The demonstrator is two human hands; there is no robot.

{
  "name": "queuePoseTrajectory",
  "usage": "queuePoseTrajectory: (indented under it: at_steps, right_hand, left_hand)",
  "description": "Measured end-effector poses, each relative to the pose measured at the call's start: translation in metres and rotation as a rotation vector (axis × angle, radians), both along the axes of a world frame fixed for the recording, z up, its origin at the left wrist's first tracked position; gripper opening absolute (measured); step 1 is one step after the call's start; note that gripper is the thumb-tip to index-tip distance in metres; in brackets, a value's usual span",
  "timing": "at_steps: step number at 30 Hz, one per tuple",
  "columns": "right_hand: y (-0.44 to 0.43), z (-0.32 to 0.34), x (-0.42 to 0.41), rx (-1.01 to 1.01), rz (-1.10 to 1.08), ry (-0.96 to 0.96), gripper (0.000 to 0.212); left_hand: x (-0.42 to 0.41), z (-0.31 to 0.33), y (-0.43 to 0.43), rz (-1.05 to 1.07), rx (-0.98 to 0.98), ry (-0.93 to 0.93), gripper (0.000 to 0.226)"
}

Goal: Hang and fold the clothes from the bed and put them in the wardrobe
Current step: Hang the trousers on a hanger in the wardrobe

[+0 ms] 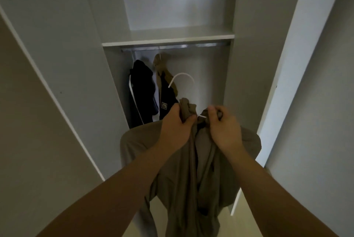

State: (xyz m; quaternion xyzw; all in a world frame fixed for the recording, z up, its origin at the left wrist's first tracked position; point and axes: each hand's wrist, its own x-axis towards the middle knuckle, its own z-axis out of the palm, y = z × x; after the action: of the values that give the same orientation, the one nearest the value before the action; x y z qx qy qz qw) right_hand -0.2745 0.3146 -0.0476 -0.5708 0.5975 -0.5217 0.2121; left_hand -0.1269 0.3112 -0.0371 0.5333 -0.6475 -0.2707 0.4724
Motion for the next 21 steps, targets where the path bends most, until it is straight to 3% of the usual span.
queuePoseTrajectory:
  at_steps: [8, 13, 17, 21]
  right_hand:
    - [-0.125, -0.006, -0.043, 0.092, -0.018, -0.049, 0.009]
    - [-0.182, -0.01, -0.072, 0.157, -0.069, -0.055, 0.014]
    - [-0.224, -0.024, -0.077, 0.206, -0.157, 0.055, 0.008]
    - [-0.274, -0.036, -0.07, 0.202, -0.308, 0.127, 0.015]
  left_hand:
    - [-0.05, 0.007, -0.141, -0.146, 0.121, 0.135, 0.02]
    - [-0.078, 0.005, -0.226, -0.248, 0.202, 0.178, 0.011]
    - [-0.094, 0.001, -0.287, -0.32, 0.341, 0.309, 0.018]
    - [-0.098, -0.01, -0.356, -0.453, 0.419, 0.285, 0.013]
